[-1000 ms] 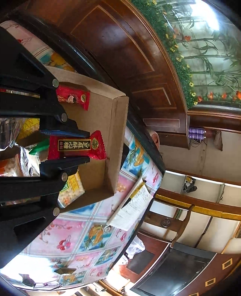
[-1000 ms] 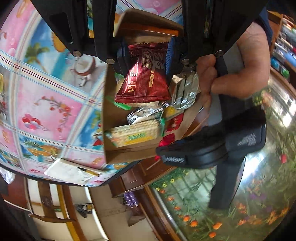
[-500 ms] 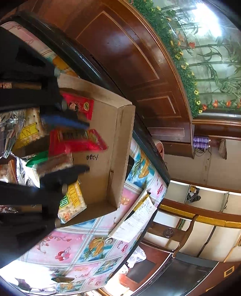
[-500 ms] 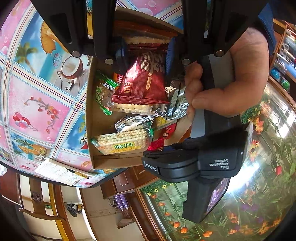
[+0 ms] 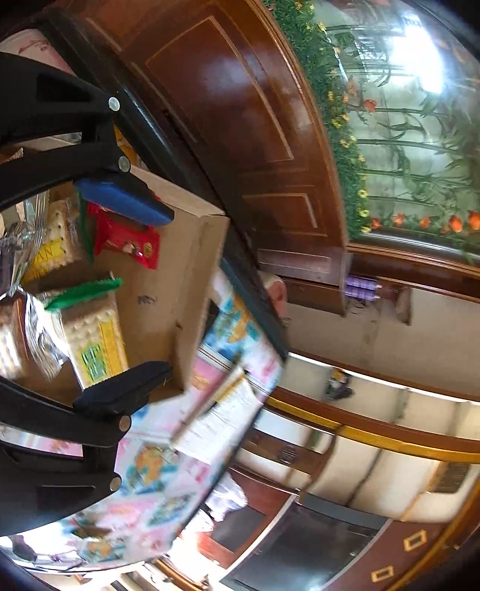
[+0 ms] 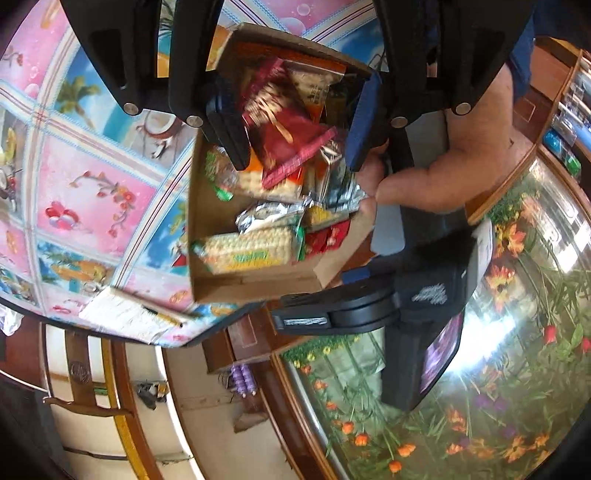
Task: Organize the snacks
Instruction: 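Open both grippers to drop the snacks into the box, then move both grippers back over the snacks on the table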
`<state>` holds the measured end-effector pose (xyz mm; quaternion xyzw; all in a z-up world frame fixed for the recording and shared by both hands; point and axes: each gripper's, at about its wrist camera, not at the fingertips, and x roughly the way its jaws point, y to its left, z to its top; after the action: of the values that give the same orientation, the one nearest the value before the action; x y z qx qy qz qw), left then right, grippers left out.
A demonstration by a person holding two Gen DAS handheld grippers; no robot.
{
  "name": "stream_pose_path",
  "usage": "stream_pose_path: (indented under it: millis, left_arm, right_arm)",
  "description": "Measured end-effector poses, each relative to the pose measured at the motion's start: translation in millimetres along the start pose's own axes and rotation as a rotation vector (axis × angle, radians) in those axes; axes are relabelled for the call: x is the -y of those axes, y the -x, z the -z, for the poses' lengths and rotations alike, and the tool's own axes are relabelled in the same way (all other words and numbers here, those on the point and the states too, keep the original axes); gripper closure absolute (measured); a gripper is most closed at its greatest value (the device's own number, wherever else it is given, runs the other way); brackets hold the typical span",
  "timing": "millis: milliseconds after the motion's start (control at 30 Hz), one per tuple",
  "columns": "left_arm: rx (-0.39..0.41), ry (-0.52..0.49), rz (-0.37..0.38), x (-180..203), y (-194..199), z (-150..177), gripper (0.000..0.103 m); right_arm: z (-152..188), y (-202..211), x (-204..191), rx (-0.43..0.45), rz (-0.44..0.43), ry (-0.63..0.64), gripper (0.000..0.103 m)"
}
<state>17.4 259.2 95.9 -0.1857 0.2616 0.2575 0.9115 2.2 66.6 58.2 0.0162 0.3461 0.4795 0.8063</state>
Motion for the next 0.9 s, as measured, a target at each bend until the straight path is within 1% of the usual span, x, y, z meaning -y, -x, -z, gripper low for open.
stream_pose_path:
  millis: [100,200,267,367,467,533,567,600,633,667,700,733,800,833,900]
  left_arm:
    - [0.041,-0.016,0.036,8.1,9.8,-0.6,0.027]
    - [0.075,-0.035,0.103,19.1,21.3,1.0,0.027]
    - [0.104,-0.064,0.147,31.8,32.3,4.1,0.027]
    - [0.135,-0.135,0.244,61.3,50.5,15.8,0.026]
    - [0.107,-0.246,0.418,103.0,72.6,39.5,0.025]
    - [0.054,-0.332,0.548,132.5,85.6,60.6,0.025]
    - [0.027,-0.383,0.599,147.2,91.4,73.3,0.025]
    - [0.005,-0.411,0.628,155.7,94.0,82.0,0.025]
    - [-0.044,-0.452,0.674,168.7,94.9,95.7,0.025]
    - [-0.081,-0.476,0.698,175.8,93.5,104.9,0.025]
    - [-0.140,-0.506,0.719,186.2,89.6,116.2,0.025]
    - [-0.213,-0.535,0.732,196.0,82.5,129.0,0.025]
    - [-0.291,-0.575,0.729,206.5,72.5,145.0,0.025]
    - [-0.326,-0.594,0.708,209.8,65.1,153.1,0.025]
    - [-0.379,-0.604,0.659,212.1,49.7,162.0,0.025]
  right_arm:
    - [-6.6,18.2,9.1,0.049,0.008,-0.023,0.045]
    - [-11.7,37.9,21.8,0.089,0.013,-0.052,0.045]
    - [-14.7,55.7,38.9,0.124,0.053,-0.072,0.044]
    - [-16.1,80.8,71.4,0.170,0.114,-0.151,0.039]
    - [-13.2,106.6,112.3,0.203,0.210,-0.241,0.039]
    - [-8.7,125.4,140.3,0.225,0.300,-0.303,0.040]
    - [-6.0,134.7,153.9,0.233,0.346,-0.338,0.040]
    - [-3.1,143.3,166.4,0.243,0.372,-0.373,0.040]
    - [-1.8,148.2,174.8,0.247,0.383,-0.397,0.040]
    - [-0.6,154.7,186.7,0.248,0.403,-0.429,0.040]
    - [1.7,162.0,200.2,0.252,0.435,-0.464,0.040]
    - [3.9,166.9,209.3,0.257,0.452,-0.489,0.040]
    - [4.9,175.6,227.7,0.255,0.454,-0.530,0.041]
    - [3.4,178.2,234.8,0.250,0.459,-0.541,0.043]
    - [-0.4,179.8,252.2,0.218,0.481,-0.554,0.058]
